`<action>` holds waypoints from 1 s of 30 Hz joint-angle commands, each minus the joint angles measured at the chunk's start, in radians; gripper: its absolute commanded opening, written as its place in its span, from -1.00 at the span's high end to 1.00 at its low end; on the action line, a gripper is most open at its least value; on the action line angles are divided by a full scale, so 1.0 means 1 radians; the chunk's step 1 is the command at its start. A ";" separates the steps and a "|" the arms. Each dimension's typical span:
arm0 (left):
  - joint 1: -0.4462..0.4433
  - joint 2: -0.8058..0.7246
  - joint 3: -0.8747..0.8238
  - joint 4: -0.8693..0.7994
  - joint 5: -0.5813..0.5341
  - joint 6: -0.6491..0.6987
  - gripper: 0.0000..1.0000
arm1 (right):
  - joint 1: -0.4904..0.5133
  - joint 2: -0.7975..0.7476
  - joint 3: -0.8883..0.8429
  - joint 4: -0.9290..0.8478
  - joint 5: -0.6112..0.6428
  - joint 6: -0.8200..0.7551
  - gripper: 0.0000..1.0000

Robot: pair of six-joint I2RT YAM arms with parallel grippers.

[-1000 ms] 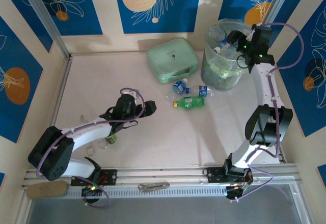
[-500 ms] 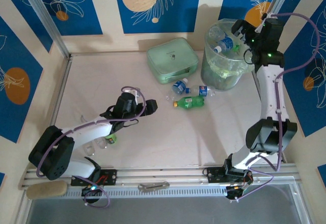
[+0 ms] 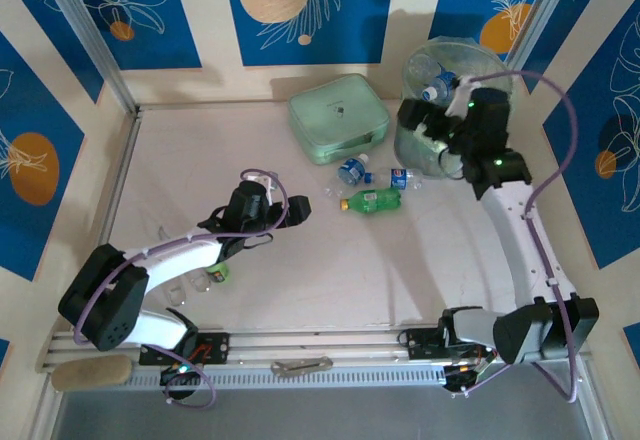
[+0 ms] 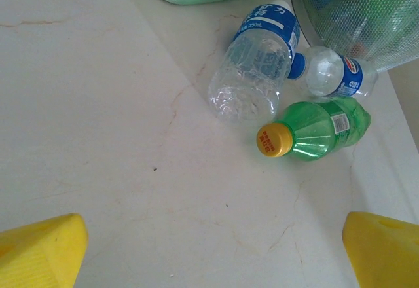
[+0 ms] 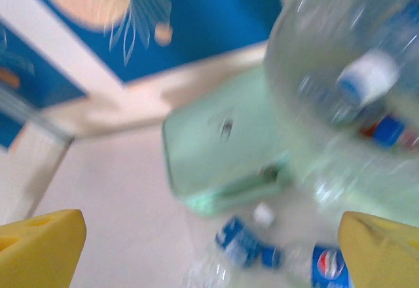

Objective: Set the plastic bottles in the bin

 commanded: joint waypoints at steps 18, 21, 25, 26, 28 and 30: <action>0.039 -0.077 -0.009 -0.033 -0.040 0.001 -0.99 | 0.271 0.374 -0.038 -0.133 0.086 -0.164 -0.98; 0.039 -0.089 -0.013 -0.043 -0.046 0.003 -0.99 | 0.260 0.436 0.000 -0.144 0.100 -0.209 -0.98; 0.039 -0.095 -0.016 -0.053 -0.050 0.007 -0.99 | 0.231 0.487 0.039 -0.151 0.071 -0.235 -0.98; 0.039 -0.096 -0.018 -0.053 -0.050 0.008 -0.99 | 0.225 0.503 0.044 -0.151 0.057 -0.240 -0.98; 0.040 -0.098 -0.017 -0.050 -0.050 0.007 -0.99 | 0.215 0.526 0.057 -0.160 0.037 -0.243 -0.98; 0.041 -0.099 -0.018 -0.050 -0.050 0.009 -0.99 | 0.214 0.542 0.060 -0.168 0.030 -0.247 -0.98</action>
